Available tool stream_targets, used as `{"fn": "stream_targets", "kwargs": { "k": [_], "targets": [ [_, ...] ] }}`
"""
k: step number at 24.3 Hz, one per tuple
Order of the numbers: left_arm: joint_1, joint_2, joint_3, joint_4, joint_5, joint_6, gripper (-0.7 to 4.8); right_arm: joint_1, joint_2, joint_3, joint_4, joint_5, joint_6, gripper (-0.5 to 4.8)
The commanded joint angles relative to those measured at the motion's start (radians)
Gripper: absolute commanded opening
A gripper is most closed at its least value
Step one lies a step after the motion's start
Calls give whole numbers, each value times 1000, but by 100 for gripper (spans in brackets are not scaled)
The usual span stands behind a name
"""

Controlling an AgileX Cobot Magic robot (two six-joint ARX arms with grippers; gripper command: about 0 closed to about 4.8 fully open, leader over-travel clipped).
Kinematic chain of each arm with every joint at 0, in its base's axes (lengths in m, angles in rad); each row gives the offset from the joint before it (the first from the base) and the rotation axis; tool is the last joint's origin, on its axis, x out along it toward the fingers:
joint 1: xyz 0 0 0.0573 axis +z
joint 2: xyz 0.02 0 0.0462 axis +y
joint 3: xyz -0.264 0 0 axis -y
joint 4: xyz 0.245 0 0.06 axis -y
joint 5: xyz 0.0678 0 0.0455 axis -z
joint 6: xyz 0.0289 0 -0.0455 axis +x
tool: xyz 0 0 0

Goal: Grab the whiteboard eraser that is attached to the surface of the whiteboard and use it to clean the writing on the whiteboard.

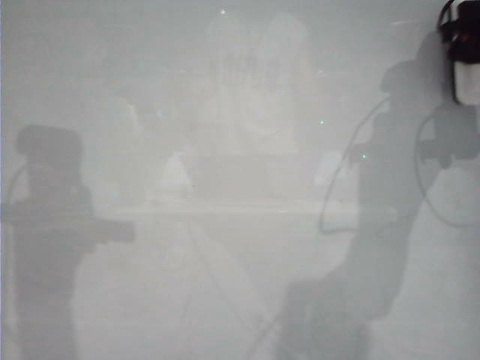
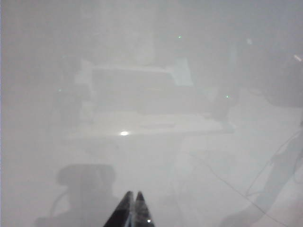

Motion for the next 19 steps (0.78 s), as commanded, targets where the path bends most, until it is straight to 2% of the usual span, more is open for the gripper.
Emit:
{"fn": "stream_targets", "kwargs": {
  "k": [1, 3, 10, 12, 13, 14, 15, 19],
  "targets": [
    [-1, 1, 2, 10, 0, 1, -6, 2, 111, 5, 179, -6, 10, 179],
    [-1, 1, 2, 7, 1, 0, -6, 0, 169, 5, 238, -6, 9, 179],
    [-1, 1, 2, 6, -4, 1, -6, 0, 234, 48, 263, -7, 8, 182],
    [-1, 1, 2, 1, -4, 1, -6, -1, 235, 59, 253, -7, 8, 278],
    [-1, 1, 2, -2, -5, 1, -6, -1, 233, 61, 252, -7, 6, 359],
    [-1, 1, 2, -5, -10, 1, -6, 0, 231, 61, 253, -7, 5, 463],
    [-1, 1, 2, -8, -12, 1, -6, 0, 228, 60, 251, -7, 5, 479],
    [-1, 1, 2, -10, -11, 2, -6, 5, 190, 53, 186, -6, 5, 479]
  ]
}}
